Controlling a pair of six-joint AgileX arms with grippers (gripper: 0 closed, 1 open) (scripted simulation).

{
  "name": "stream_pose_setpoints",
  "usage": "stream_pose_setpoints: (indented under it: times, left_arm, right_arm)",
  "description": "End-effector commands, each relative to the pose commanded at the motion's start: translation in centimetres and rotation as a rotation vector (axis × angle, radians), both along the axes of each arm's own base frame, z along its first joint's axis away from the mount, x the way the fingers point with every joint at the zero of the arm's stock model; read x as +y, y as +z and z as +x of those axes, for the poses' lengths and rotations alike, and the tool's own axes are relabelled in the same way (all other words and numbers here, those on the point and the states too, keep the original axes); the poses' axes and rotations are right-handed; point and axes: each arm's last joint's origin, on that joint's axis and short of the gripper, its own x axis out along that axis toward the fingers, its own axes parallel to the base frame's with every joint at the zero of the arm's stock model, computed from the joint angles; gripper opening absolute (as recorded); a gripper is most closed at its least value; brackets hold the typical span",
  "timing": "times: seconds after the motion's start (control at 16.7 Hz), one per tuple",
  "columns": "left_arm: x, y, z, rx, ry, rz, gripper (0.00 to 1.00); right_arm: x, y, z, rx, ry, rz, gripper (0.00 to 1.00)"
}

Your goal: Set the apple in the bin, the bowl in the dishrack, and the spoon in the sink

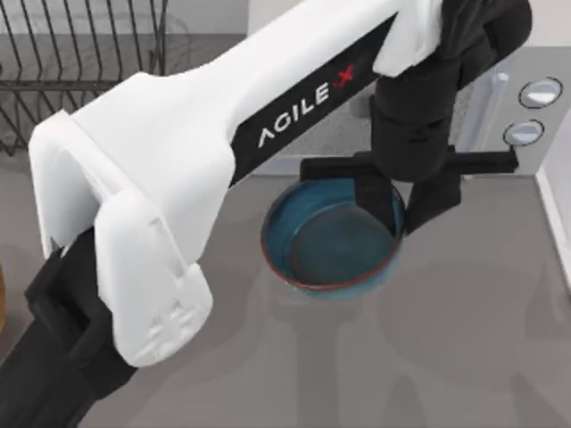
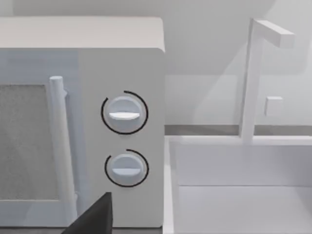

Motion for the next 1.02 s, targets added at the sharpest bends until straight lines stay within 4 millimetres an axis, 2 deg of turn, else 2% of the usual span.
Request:
stream_pose_setpoints:
  times: [0.18, 0.54, 0.84, 1.02]
  left_arm:
    - [-0.1, 0.8, 0.2, -0.028, -0.007, 0.009, 0.0]
    - [-0.1, -1.8, 2.1, -0.055, 0.02, 0.066, 0.0]
    - [-0.2, -1.8, 1.9, -0.054, 0.015, 0.065, 0.0]
    - [-0.3, -0.4, 1.1, -0.048, -0.007, 0.026, 0.0]
  right_arm:
    - [0.0, 0.0, 0.0, 0.0, 0.0, 0.0, 1.0]
    - [0.0, 0.0, 0.0, 0.0, 0.0, 0.0, 1.0]
    - [0.0, 0.0, 0.0, 0.0, 0.0, 0.0, 1.0]
    - [0.0, 0.0, 0.0, 0.0, 0.0, 0.0, 1.0]
